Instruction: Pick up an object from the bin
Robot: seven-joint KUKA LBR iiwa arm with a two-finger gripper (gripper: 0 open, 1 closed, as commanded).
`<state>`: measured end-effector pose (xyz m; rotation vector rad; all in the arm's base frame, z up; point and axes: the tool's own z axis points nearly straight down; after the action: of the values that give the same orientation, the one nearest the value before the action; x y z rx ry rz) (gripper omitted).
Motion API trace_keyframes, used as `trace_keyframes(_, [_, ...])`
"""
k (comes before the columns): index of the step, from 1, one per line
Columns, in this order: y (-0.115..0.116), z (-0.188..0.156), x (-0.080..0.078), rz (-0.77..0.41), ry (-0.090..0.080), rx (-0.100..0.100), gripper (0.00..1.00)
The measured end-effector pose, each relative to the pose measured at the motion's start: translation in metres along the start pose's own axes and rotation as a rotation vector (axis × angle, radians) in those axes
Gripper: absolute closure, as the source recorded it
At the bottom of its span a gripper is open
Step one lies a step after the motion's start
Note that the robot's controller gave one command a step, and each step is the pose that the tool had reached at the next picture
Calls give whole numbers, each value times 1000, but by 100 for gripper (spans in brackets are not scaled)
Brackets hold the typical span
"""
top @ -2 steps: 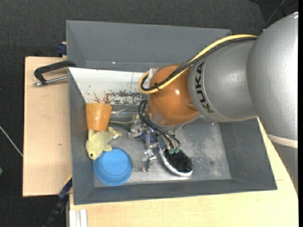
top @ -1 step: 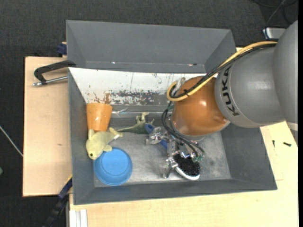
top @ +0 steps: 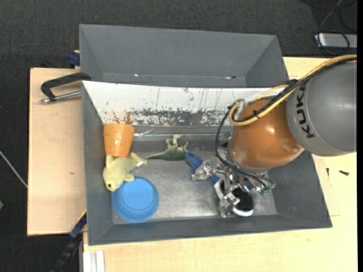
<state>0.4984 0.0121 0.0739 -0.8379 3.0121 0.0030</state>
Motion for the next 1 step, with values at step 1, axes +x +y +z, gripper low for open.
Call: trace_keyframes(1, [-36,1,12,-355,-1,1,0])
